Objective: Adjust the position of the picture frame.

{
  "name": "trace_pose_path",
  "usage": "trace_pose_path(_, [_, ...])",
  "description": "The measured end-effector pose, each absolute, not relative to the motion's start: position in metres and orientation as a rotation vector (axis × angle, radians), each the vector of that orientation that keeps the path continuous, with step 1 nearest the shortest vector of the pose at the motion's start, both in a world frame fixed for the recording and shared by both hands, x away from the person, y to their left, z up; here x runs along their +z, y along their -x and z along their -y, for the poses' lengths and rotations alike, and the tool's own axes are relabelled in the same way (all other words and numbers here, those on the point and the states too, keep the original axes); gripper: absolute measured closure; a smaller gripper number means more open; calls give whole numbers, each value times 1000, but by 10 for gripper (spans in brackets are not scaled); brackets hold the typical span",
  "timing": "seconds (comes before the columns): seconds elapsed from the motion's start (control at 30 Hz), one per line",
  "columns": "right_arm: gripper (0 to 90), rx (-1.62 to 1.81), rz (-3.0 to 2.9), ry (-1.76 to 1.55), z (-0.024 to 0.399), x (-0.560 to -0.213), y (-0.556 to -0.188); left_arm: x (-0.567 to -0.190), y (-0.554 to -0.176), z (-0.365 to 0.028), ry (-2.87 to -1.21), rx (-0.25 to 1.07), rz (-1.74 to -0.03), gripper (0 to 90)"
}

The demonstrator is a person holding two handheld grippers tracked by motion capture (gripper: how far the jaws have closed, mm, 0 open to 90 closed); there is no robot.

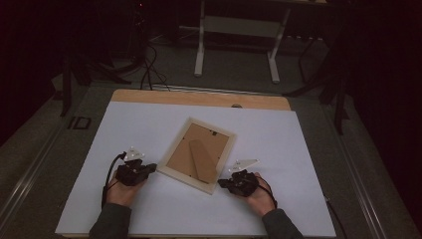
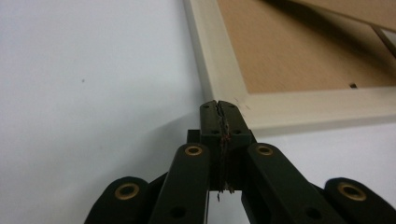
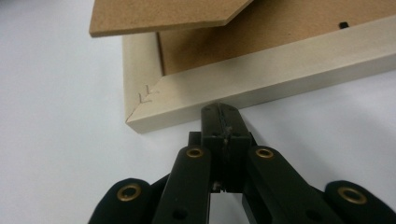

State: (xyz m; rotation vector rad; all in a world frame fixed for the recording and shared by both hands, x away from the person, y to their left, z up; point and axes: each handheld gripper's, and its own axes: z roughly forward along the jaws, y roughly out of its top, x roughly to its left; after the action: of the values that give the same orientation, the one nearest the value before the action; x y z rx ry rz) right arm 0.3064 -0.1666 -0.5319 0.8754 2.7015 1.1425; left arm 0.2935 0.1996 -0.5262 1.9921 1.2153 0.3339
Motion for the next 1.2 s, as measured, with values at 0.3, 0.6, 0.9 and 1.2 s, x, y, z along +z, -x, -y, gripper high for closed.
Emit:
trace_pose_path(0.3, [898,1155,-2726,-819,151,-533,-305,-530,-292,-198,-2024,333,-1230,900])
trace_pose_path(0.6, [895,1182,-2641,-888,166,-528,-325,-535,-295,-197,-2034,332,-1255,900])
trace_pose_path(0.9, [883,1147,-2457,-1050,196,-524,-361,-536,-301,-197,-2004,333,-1286,900])
trace_pose_path(1.2, [887,1140,-2336,-1221,218,-521,-394,-536,-315,-195,-1995,339,-1307,900])
